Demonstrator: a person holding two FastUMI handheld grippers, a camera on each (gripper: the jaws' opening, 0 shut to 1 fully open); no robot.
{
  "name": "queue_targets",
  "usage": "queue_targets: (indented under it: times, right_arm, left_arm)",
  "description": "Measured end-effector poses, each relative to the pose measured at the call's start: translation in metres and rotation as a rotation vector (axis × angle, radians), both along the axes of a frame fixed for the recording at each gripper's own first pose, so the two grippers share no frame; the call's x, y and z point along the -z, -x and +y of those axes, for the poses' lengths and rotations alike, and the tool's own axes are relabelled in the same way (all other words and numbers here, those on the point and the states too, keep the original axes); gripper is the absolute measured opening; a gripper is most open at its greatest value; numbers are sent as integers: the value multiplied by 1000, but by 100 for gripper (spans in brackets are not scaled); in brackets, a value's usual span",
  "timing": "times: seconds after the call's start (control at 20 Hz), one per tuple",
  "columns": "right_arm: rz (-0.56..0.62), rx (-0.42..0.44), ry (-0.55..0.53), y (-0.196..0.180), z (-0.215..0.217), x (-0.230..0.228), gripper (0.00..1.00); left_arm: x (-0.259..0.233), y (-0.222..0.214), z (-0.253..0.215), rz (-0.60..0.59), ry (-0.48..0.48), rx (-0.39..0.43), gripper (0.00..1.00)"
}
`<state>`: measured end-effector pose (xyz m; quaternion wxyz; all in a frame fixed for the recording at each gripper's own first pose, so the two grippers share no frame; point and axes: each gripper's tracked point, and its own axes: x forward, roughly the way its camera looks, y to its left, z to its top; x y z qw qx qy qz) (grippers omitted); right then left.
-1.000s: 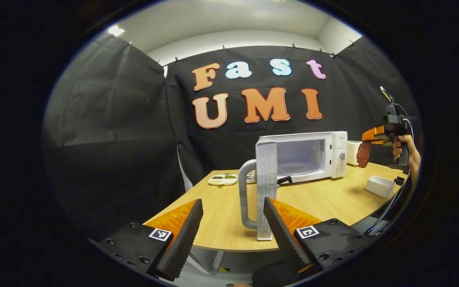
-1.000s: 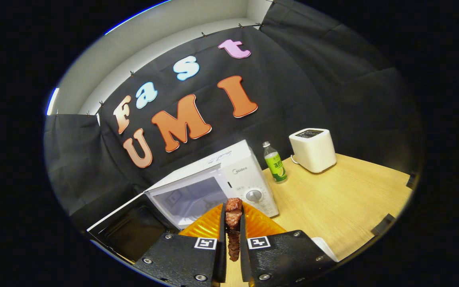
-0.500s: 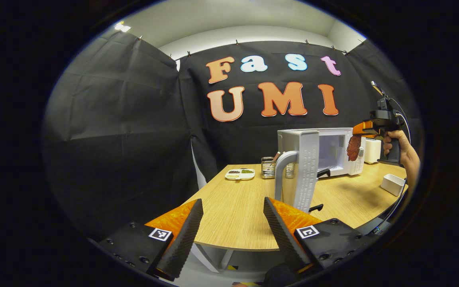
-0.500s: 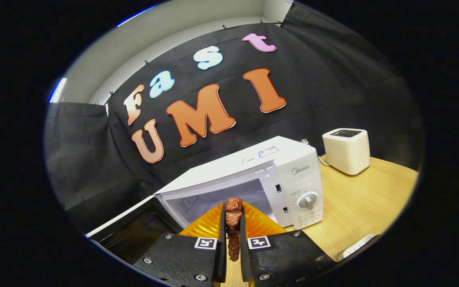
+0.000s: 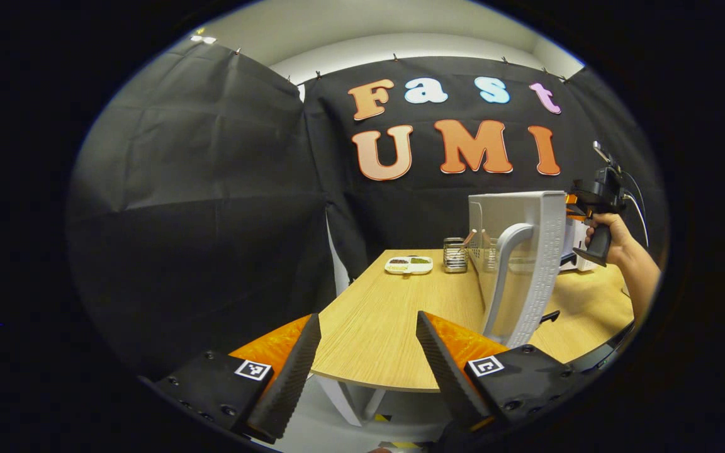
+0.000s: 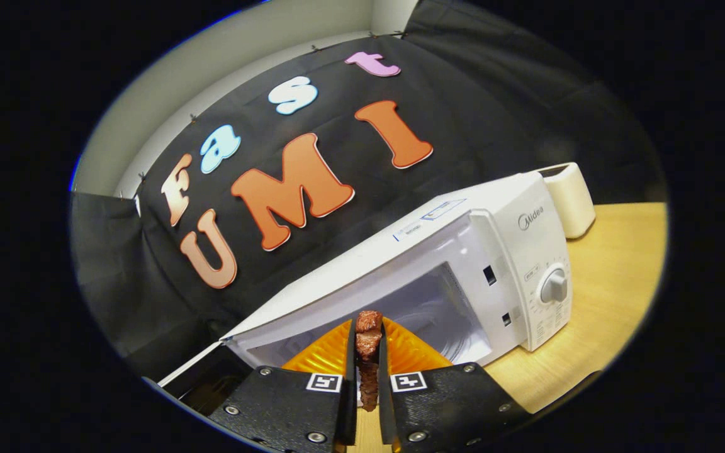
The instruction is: Open the microwave oven with the left hand, put the food in, and close the microwave oven.
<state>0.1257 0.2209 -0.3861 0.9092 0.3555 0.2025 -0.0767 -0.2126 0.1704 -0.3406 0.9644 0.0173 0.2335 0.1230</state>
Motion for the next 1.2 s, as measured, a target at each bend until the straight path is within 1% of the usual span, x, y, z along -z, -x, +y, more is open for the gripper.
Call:
queue_targets:
  times: [0.1, 0.25, 0.45, 0.6, 0.8, 0.95, 1.05, 1.15, 1.2]
  right_arm:
    - [-9, 84, -39, -9, 0, 10, 14]
    - [-41, 179, -107, -22, 5, 15, 14]
    - [-14, 243, -153, -31, 14, 43, 14]
    - [-7, 294, -152, -45, 14, 62, 14]
    - [52, 356, -177, -48, 26, 96, 14]
    - [43, 376, -170, -54, 33, 103, 14]
    - [74, 381, -140, -59, 35, 112, 14]
    - [103, 334, -112, -60, 44, 118, 19]
    - [118, 313, -76, -58, 47, 121, 22]
  left_arm:
    - [0, 3, 8, 8, -2, -16, 97]
    - [5, 2, 17, 20, -6, -33, 97]
    - [8, 0, 24, 34, -11, -47, 97]
    - [12, 2, 28, 45, -10, -53, 98]
    - [17, -3, 29, 59, -9, -55, 98]
    - [17, -6, 30, 65, -12, -52, 98]
    - [18, -7, 29, 64, -8, -51, 98]
    - [23, -7, 31, 68, 7, -57, 98]
    - [26, -8, 32, 73, 16, -63, 98]
